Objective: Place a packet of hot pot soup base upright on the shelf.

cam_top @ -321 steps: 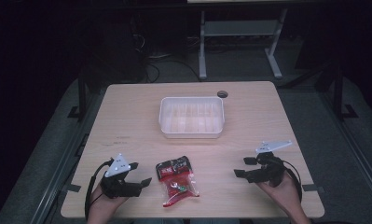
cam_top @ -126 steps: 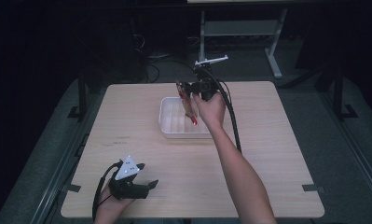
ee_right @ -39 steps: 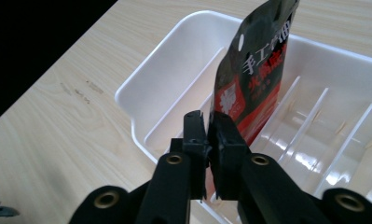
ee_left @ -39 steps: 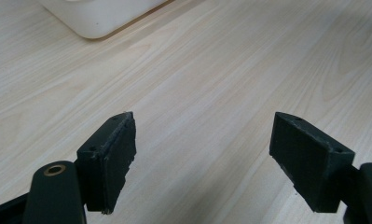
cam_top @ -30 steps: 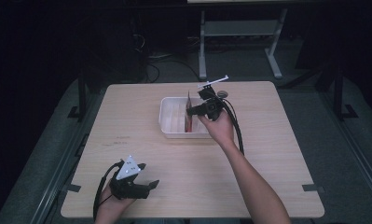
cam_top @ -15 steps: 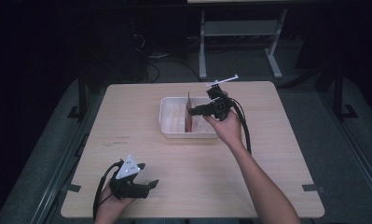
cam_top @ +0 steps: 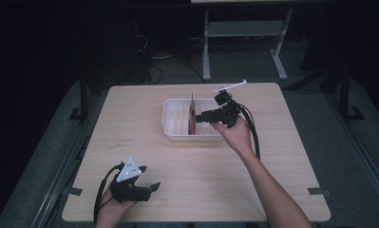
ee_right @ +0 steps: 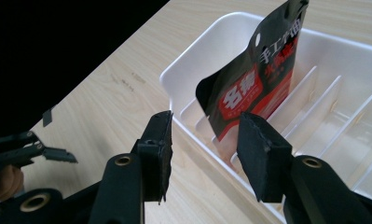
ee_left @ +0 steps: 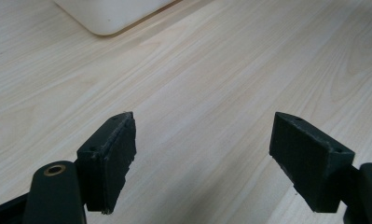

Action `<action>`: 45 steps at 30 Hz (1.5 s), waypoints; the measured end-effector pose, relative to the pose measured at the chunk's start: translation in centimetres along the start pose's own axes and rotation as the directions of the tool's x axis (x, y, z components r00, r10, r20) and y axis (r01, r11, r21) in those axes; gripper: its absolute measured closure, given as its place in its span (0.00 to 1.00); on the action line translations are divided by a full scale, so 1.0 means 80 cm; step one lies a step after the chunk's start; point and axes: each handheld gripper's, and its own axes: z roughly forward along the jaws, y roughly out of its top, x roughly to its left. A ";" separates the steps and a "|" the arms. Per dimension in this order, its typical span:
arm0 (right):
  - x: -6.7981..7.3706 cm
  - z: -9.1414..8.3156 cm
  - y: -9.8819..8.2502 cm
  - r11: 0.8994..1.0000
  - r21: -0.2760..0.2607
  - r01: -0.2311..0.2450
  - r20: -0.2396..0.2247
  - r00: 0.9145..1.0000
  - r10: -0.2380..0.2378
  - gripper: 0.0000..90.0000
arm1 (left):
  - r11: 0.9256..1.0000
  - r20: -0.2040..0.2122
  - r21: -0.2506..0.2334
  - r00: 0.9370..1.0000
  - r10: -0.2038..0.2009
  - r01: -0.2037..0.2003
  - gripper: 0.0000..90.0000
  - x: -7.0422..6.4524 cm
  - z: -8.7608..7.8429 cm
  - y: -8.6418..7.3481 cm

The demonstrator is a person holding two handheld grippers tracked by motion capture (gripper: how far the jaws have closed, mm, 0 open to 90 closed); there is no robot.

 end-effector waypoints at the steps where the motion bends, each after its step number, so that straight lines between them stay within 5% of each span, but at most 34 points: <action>1: 0.000 -0.001 -0.001 1.000 0.005 0.004 -0.001 1.000 -0.004 0.60 | 1.000 0.000 0.000 1.000 0.001 -0.001 0.25 0.000 0.000 0.000; 45: -0.019 -0.061 -0.071 1.000 -0.021 -0.015 -0.043 0.999 0.014 0.56 | 1.000 -0.014 -0.014 1.000 -0.014 0.014 0.25 0.004 -0.003 0.000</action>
